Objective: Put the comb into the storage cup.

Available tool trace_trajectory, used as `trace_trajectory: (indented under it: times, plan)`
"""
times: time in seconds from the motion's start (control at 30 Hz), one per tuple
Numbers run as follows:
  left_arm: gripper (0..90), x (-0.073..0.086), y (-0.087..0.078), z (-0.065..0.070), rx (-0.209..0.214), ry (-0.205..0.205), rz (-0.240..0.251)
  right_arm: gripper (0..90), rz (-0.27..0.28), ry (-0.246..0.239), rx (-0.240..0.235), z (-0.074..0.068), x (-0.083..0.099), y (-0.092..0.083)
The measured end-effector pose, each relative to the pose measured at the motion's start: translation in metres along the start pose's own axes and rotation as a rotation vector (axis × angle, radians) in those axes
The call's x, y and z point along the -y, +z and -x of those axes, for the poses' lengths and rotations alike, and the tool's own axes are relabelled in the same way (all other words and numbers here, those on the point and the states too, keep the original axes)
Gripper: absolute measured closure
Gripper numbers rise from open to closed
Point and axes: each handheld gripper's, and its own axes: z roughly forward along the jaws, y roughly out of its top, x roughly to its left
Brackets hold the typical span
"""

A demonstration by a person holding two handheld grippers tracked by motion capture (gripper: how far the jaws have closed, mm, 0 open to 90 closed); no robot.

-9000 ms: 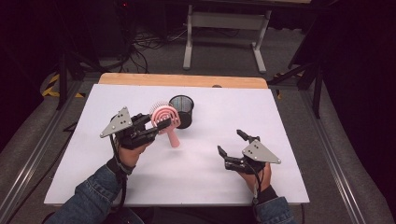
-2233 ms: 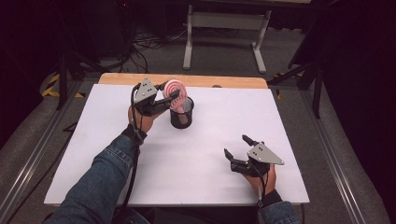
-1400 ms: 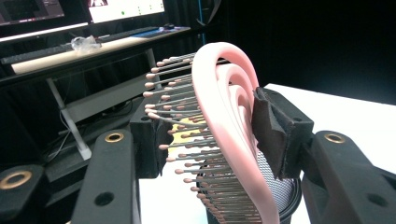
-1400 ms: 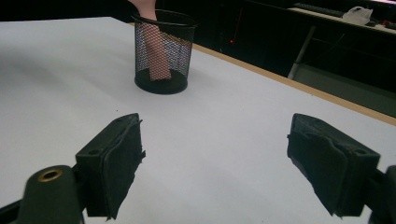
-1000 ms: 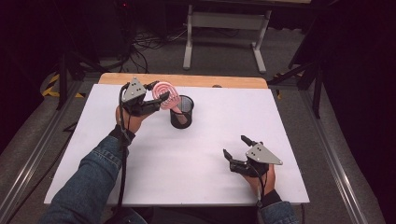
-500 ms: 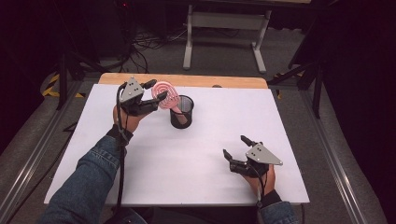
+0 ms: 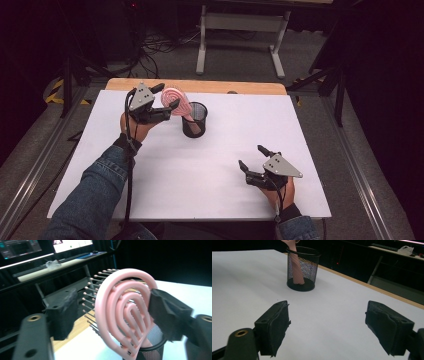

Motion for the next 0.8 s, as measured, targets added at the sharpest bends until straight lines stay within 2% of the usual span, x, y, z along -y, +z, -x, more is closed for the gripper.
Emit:
trace_trajectory:
  times: [0.43,0.63,0.8]
  plan:
    - [14.3,-0.001,-0.005,-0.002,-0.015,-0.004,0.023,19.4,-0.005,0.001,-0.003,0.000,0.000,0.000]
    - [9.2,-0.002,-0.011,-0.004,-0.041,-0.006,0.030,18.4,0.001,-0.003,0.002,0.000,0.000,0.000]
    - [7.8,-0.002,-0.016,-0.004,-0.052,0.008,0.036,16.5,0.009,0.002,0.008,0.000,-0.001,-0.001]
